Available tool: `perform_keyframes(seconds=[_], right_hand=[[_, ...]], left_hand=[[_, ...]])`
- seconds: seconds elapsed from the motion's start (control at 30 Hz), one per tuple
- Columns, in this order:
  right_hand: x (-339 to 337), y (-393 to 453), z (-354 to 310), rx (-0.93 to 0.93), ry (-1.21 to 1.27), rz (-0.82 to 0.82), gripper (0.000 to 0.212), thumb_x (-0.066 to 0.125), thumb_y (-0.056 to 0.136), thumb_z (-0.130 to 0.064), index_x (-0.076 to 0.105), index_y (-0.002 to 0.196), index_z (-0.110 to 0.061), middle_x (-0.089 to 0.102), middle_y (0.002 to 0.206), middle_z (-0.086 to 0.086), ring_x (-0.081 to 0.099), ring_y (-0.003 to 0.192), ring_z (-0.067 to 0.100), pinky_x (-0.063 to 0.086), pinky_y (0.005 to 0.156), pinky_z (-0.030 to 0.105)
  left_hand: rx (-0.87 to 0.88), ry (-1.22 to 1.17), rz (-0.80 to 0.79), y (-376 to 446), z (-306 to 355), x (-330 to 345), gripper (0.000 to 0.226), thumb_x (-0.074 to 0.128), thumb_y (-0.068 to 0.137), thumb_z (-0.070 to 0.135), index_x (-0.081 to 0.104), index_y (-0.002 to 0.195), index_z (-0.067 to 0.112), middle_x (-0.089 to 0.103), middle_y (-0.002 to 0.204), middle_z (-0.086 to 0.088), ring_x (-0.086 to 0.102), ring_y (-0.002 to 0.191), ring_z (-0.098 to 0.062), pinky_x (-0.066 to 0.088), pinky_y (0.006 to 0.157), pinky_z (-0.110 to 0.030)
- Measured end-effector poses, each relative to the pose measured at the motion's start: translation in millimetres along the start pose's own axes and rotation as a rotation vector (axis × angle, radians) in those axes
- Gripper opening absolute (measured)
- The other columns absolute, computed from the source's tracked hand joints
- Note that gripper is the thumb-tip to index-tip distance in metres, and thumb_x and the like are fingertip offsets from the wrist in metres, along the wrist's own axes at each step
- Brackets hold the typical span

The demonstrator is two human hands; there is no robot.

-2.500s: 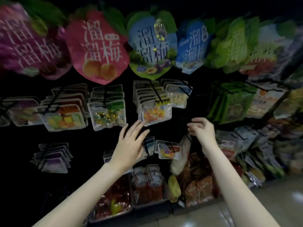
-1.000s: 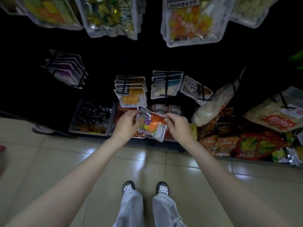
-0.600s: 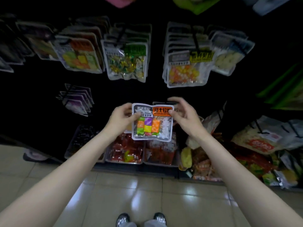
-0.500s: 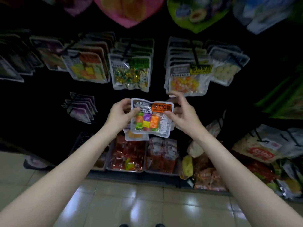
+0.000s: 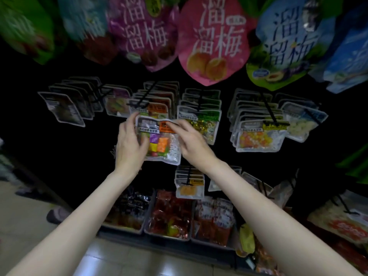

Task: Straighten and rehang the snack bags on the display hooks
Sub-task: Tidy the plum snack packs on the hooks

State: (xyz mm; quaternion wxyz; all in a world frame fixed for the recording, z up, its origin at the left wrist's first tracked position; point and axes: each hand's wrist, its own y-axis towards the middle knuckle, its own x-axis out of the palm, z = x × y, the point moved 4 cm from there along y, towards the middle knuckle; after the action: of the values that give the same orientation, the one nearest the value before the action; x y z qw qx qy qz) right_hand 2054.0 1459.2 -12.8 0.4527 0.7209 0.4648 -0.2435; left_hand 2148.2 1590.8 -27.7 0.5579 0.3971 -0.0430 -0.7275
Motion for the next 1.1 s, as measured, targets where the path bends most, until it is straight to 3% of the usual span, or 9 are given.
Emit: perform_keyframes(seconds=[0.13, 0.3, 0.4, 0.47, 0.67, 0.8, 0.93, 1.03, 1.1], right_hand=[[22.7, 39.4, -15.6, -0.020, -0.047, -0.054, 0.065, 0.044, 0.084, 0.018, 0.030, 0.144, -0.003, 0.030, 0.148, 0.012, 0.031, 0.136, 0.024, 0.020, 0.101, 0.012], [29.9, 57.5, -5.0, 0.120, -0.028, -0.060, 0.063, 0.042, 0.089, 0.013, 0.025, 0.146, -0.007, 0.024, 0.151, 0.010, 0.026, 0.138, 0.023, 0.015, 0.100, 0.008], [33.1, 62.9, -4.3, 0.125, -0.056, -0.095, 0.063, 0.042, 0.088, 0.013, 0.026, 0.146, -0.007, 0.025, 0.151, 0.010, 0.026, 0.139, 0.023, 0.010, 0.100, 0.007], [35.7, 64.9, -6.9, 0.114, -0.051, -0.107, 0.063, 0.043, 0.087, 0.013, 0.028, 0.145, -0.007, 0.028, 0.149, 0.010, 0.028, 0.138, 0.023, 0.012, 0.103, 0.009], [35.7, 57.7, -2.2, 0.136, 0.021, -0.027, 0.058, 0.045, 0.089, 0.010, 0.034, 0.144, -0.008, 0.035, 0.146, 0.008, 0.032, 0.136, 0.019, 0.017, 0.107, 0.012], [31.0, 54.3, -1.5, 0.128, 0.053, -0.025, 0.061, 0.043, 0.086, 0.014, 0.041, 0.140, -0.014, 0.040, 0.144, 0.003, 0.034, 0.134, 0.012, 0.022, 0.108, 0.016], [31.7, 54.4, 0.0, 0.139, 0.069, -0.033, 0.061, 0.043, 0.085, 0.013, 0.047, 0.137, -0.017, 0.044, 0.143, 0.005, 0.037, 0.135, 0.019, 0.028, 0.114, 0.038], [29.6, 58.3, -2.5, 0.153, 0.090, 0.043, 0.062, 0.043, 0.087, 0.011, 0.044, 0.139, -0.022, 0.046, 0.139, 0.008, 0.040, 0.131, 0.021, 0.028, 0.111, 0.030], [29.5, 60.8, -5.1, 0.166, 0.101, 0.078, 0.062, 0.044, 0.088, 0.011, 0.043, 0.140, -0.022, 0.042, 0.143, 0.009, 0.036, 0.135, 0.021, 0.025, 0.114, 0.033]], left_hand=[[-0.029, 0.244, -0.098, 18.2, -17.4, -3.1, 0.059, 0.048, 0.092, 0.013, 0.023, 0.146, 0.012, 0.017, 0.150, -0.020, 0.023, 0.133, -0.037, 0.030, 0.103, -0.043], [0.076, 0.353, -0.187, 35.7, -25.9, 5.4, 0.056, 0.049, 0.090, 0.013, 0.031, 0.143, 0.007, 0.010, 0.155, -0.018, 0.019, 0.136, -0.040, 0.024, 0.106, -0.050], [0.164, 0.393, -0.213, 36.0, -24.9, 5.2, 0.052, 0.040, 0.087, 0.018, 0.042, 0.135, -0.001, 0.033, 0.146, -0.020, 0.028, 0.135, -0.040, 0.034, 0.099, -0.056], [0.267, 0.426, -0.249, 35.1, -26.3, 6.9, 0.056, 0.034, 0.082, 0.023, 0.048, 0.128, -0.004, 0.048, 0.135, -0.021, 0.039, 0.131, -0.037, 0.040, 0.095, -0.052], [0.409, 0.417, -0.343, 32.9, -33.3, 9.8, 0.072, 0.063, 0.079, 0.008, 0.032, 0.143, 0.007, 0.038, 0.144, -0.017, 0.032, 0.136, -0.032, 0.033, 0.105, -0.043], [0.381, 0.378, -0.311, 35.2, -36.8, 7.3, 0.064, 0.055, 0.084, 0.008, 0.031, 0.143, 0.006, 0.035, 0.147, -0.016, 0.029, 0.138, -0.028, 0.027, 0.109, -0.039], [0.272, 0.288, -0.211, 37.9, -46.0, -0.4, 0.055, 0.038, 0.087, 0.019, 0.036, 0.139, 0.001, 0.034, 0.147, -0.014, 0.033, 0.136, -0.026, 0.019, 0.107, -0.033], [0.248, 0.294, -0.175, 38.6, -49.2, -3.2, 0.055, 0.033, 0.089, 0.021, 0.036, 0.140, 0.001, 0.033, 0.148, -0.013, 0.031, 0.136, -0.023, 0.016, 0.107, -0.029], [0.274, 0.286, -0.192, 37.9, -45.4, -3.3, 0.057, 0.031, 0.086, 0.023, 0.038, 0.138, 0.000, 0.037, 0.145, -0.015, 0.033, 0.134, -0.023, 0.018, 0.108, -0.029]])
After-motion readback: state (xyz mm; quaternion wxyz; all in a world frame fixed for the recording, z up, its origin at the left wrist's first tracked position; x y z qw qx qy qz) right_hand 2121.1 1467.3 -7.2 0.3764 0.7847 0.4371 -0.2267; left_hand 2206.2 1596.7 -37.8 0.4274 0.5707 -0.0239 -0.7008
